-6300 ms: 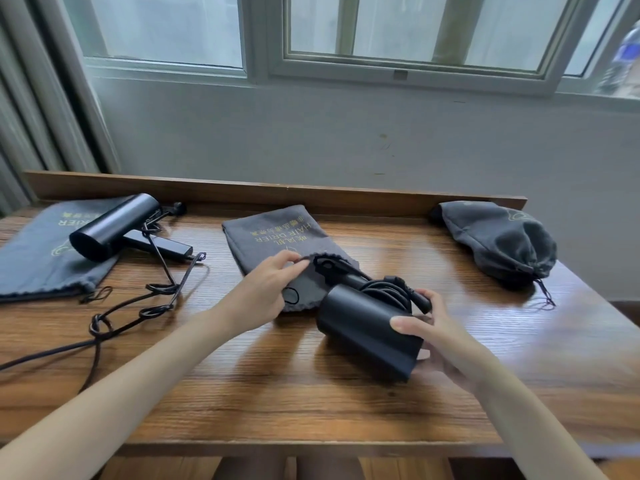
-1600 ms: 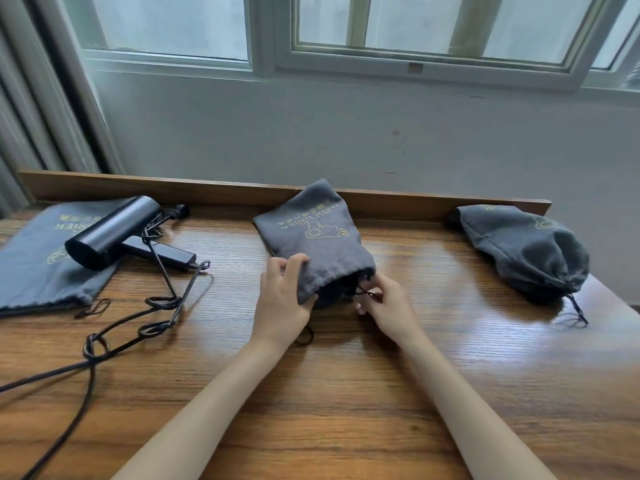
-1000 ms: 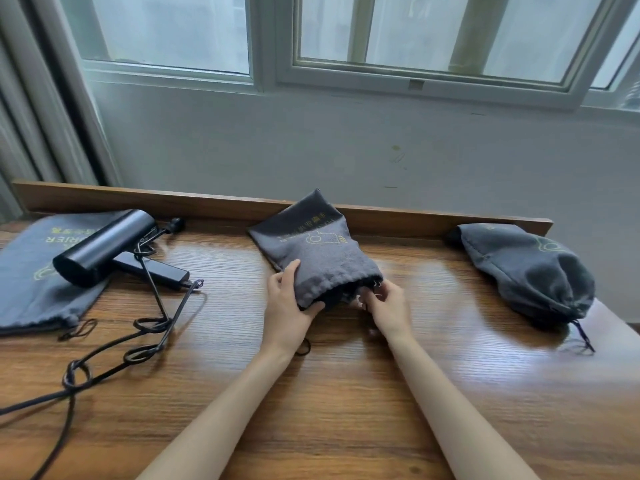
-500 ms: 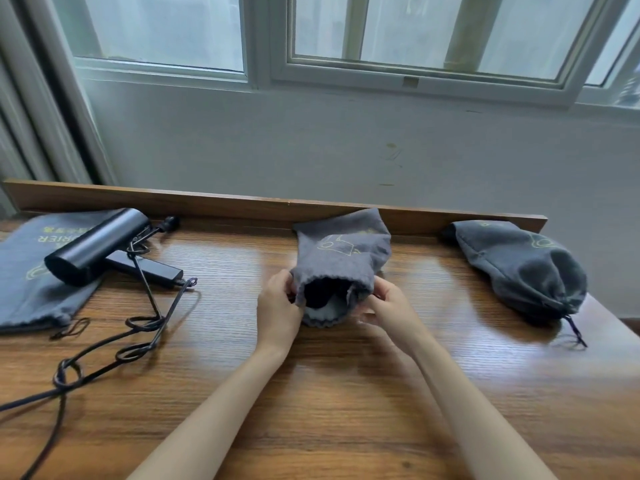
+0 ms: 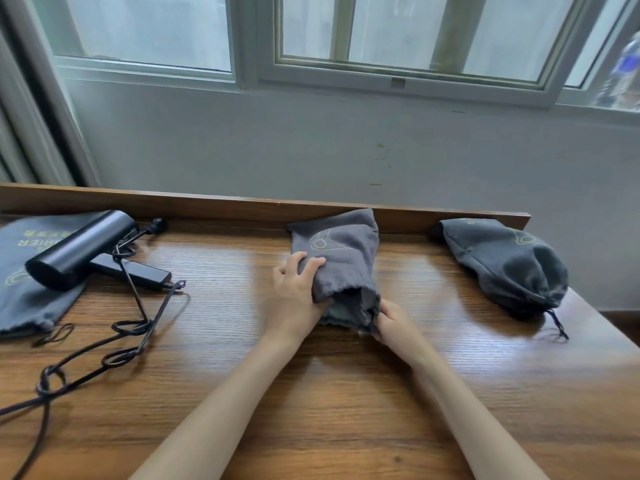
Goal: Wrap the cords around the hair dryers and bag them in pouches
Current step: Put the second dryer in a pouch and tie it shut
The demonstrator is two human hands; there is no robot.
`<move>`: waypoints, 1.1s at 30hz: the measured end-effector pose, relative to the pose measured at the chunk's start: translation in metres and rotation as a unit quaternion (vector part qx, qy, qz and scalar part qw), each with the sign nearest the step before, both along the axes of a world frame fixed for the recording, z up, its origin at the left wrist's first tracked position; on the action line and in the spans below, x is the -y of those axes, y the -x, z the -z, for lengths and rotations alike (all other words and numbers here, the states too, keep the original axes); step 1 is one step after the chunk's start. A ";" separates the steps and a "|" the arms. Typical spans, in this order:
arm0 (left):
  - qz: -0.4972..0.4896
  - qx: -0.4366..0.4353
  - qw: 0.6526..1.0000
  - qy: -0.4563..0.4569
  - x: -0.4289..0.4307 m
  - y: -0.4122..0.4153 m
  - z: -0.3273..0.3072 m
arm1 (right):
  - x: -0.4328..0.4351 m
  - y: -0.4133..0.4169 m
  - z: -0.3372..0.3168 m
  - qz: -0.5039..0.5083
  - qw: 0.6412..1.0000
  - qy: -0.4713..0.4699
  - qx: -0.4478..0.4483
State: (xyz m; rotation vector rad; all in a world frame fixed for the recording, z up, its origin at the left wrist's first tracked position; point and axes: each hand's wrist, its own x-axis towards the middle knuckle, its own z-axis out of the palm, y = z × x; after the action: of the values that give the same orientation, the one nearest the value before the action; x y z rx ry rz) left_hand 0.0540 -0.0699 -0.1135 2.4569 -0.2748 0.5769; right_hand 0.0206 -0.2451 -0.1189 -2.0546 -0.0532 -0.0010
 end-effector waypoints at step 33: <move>0.132 -0.219 0.811 0.526 -0.063 0.053 -0.022 | 0.016 0.044 -0.011 0.183 0.971 0.094 0.120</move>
State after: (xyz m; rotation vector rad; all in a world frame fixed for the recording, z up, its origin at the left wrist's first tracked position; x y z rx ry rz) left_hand 0.0012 -0.0073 -0.0919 1.3572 -0.0574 -0.0251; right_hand -0.0237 -0.2614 -0.1081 -2.2159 0.1832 -0.4895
